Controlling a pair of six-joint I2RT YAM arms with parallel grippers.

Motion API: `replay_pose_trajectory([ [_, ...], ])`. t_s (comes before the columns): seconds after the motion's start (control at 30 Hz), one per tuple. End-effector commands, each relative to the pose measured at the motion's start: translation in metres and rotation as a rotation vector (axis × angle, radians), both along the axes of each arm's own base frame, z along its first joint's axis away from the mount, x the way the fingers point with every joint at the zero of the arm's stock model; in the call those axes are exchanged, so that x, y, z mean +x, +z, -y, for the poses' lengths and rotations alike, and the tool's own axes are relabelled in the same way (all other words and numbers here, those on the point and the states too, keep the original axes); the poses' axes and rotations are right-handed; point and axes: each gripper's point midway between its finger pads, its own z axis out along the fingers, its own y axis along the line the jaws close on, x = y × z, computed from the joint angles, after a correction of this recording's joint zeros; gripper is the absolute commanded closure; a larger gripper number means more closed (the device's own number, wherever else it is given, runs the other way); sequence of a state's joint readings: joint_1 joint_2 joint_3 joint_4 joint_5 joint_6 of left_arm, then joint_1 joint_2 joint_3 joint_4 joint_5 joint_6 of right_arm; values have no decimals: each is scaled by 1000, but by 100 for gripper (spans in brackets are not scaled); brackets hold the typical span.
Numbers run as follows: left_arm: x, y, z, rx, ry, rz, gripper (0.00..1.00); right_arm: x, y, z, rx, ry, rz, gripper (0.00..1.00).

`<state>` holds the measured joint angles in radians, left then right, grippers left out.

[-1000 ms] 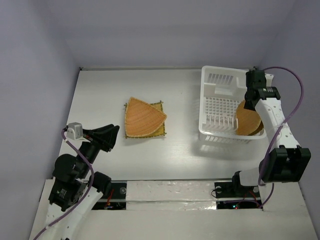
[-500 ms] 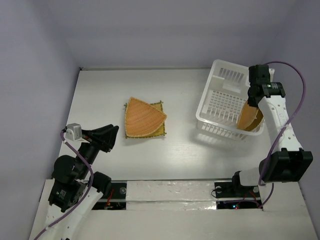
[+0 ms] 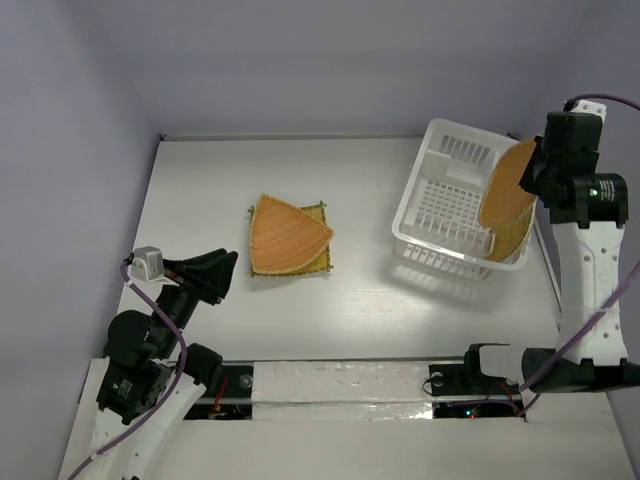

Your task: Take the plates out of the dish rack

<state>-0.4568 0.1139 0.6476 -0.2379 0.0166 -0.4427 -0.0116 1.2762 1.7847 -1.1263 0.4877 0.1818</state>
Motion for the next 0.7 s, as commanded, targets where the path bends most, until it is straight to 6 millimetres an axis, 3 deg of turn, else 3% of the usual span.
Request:
replay_pose_trajectory([
  [0.0,-2,12,-1,-24,1,35,68,0,65,-60,190,245,302,100],
  [0.13,-1,10,-1,-23,1,25,68,12,64,-136,399,484,419,100],
  [0.17,-1,9,0,-21,-1,22,68,12,62,-165,483,547,430,100],
  [0.2,0,9,0,-20,1,20,68,19,73,-184,528,605,501,100],
  [0.23,2,9,-5,-25,29,17,68,19,68,-208,594,683,490,100],
  [0.27,3,8,-5,-25,32,13,68,25,44,-227,679,691,453,100],
  [0.3,5,7,-5,-22,35,7,68,25,59,-255,741,781,525,100],
  [0.37,7,5,-5,-18,40,-3,68,30,29,-295,884,847,460,100],
  [0.4,8,4,-4,-16,41,-10,68,35,38,-310,927,890,513,100],
  [0.43,9,4,-4,-13,43,-14,68,29,31,-334,972,939,477,100],
  [0.47,10,2,-4,-10,45,-20,68,41,15,-354,1006,947,435,100],
  [0.5,12,1,-3,-8,46,-27,68,44,16,-367,1025,973,446,100],
  [0.53,12,1,-4,-7,49,-28,68,43,9,-385,1047,996,421,100],
  [0.57,12,0,-3,-7,49,-31,68,54,-12,-400,1070,988,368,100],
  [0.6,13,-1,-3,-7,51,-35,68,57,-10,-411,1091,1011,383,100],
  [0.67,14,-1,-5,-6,58,-38,68,66,-28,-431,1147,1017,358,100],
])
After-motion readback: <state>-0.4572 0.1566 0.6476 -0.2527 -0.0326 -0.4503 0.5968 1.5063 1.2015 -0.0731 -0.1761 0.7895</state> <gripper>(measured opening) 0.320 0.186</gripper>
